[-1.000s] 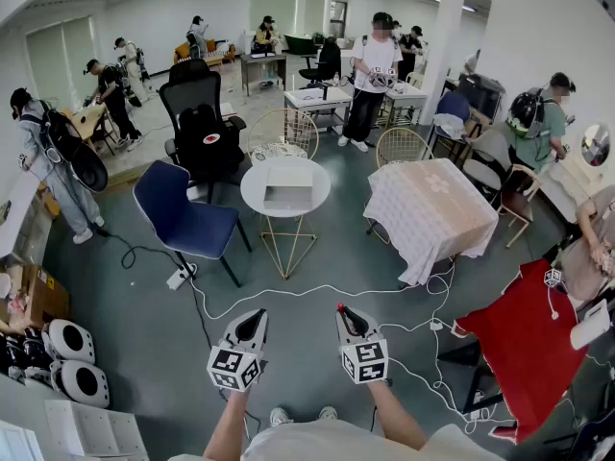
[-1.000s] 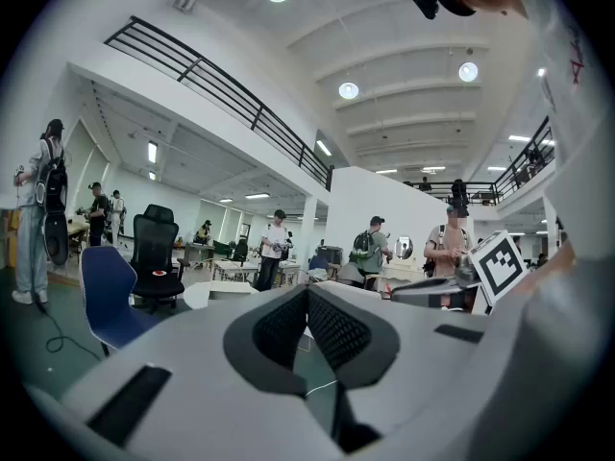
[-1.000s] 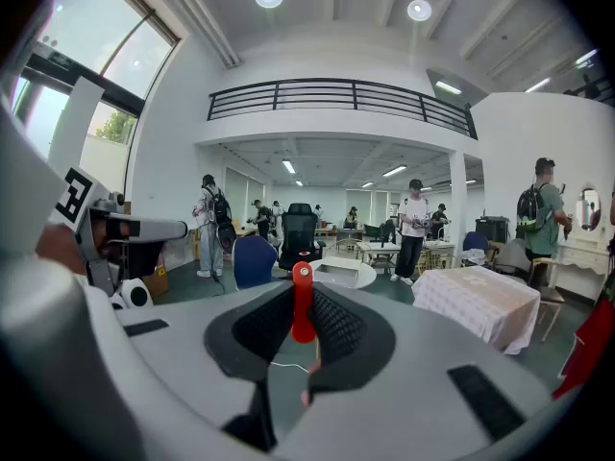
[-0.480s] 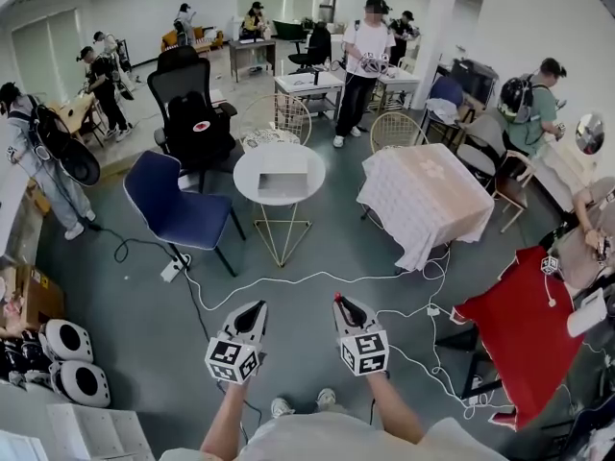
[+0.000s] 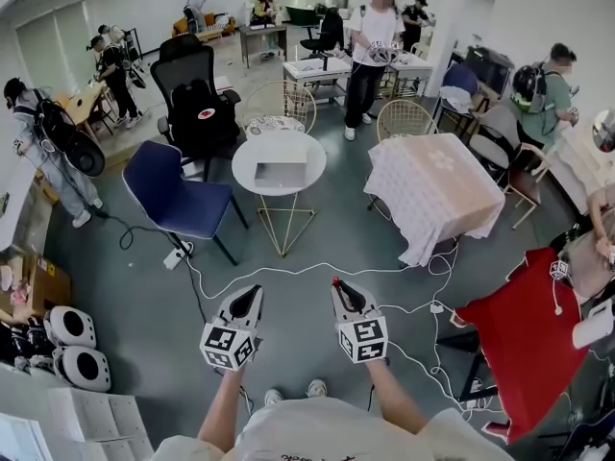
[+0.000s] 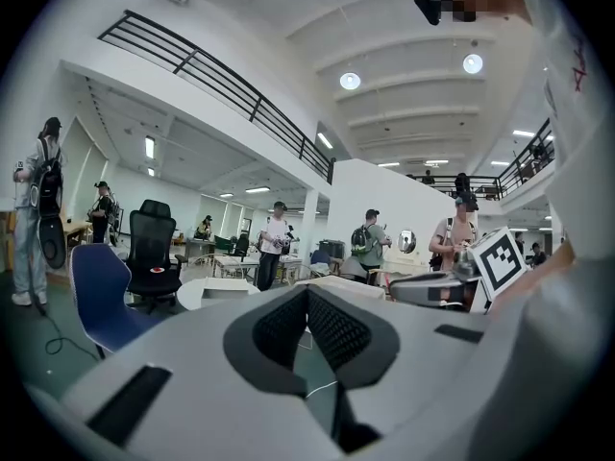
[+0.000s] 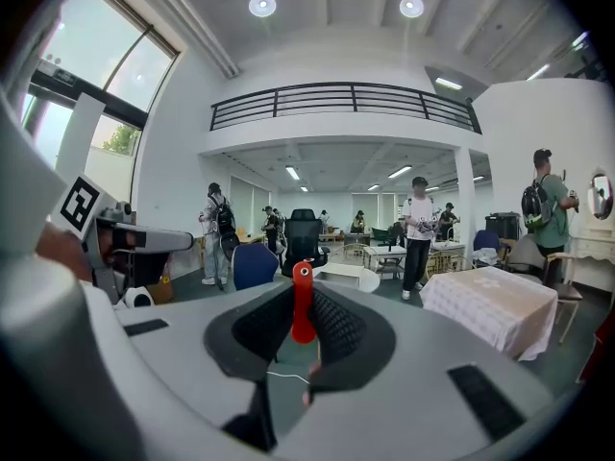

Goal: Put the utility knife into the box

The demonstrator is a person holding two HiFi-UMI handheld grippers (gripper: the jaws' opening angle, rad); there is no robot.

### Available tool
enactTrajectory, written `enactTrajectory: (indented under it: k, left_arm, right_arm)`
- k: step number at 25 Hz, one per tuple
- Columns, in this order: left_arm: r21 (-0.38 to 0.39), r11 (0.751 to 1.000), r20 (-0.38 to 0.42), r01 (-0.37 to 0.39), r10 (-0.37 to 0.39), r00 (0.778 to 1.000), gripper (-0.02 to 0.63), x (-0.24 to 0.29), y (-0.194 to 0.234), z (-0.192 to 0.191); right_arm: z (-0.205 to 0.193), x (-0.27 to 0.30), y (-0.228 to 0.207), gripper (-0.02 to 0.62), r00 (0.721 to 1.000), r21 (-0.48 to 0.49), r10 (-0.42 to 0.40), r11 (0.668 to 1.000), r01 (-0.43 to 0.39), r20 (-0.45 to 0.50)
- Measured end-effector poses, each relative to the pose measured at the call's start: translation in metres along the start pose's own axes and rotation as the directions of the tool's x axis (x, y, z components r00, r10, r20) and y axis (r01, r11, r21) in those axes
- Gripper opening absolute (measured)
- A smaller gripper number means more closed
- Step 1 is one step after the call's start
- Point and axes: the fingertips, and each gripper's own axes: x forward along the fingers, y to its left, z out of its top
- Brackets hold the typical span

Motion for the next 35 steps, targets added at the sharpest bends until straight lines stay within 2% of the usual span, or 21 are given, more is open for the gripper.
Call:
enactTrajectory:
  k: [5, 17, 26, 35]
  left_arm:
    - [0.044, 0.999, -0.016, -0.013, 0.013, 1.000, 0.012, 0.028, -0.017, -0.001]
    - [0.025, 0.999, -0.038, -0.047, 0.048, 0.998, 0.012, 0.061, -0.024, -0.019]
    - [0.020, 0.999, -0.038, -0.051, 0.051, 0.998, 0.012, 0.079, -0.006, -0.024]
    - [-0.002, 1.000, -0.037, -0.020, 0.020, 0.999, 0.012, 0.132, 0.043, -0.031]
  right_arm:
    - [-0.002, 0.007, -0.026, 0.066, 1.000, 0.001, 0.008, 1.000, -0.008, 0.010]
    - [-0.015, 0.023, -0.061, 0.066, 0.999, 0.003, 0.051, 0.999, -0.051, 0.000]
    - [-0.022, 0.045, -0.069, 0.066, 0.999, 0.003, 0.049, 0.999, -0.049, -0.006]
    - [-0.020, 0.111, -0.081, 0.066, 0.999, -0.016, 0.046, 0.999, -0.046, -0.023]
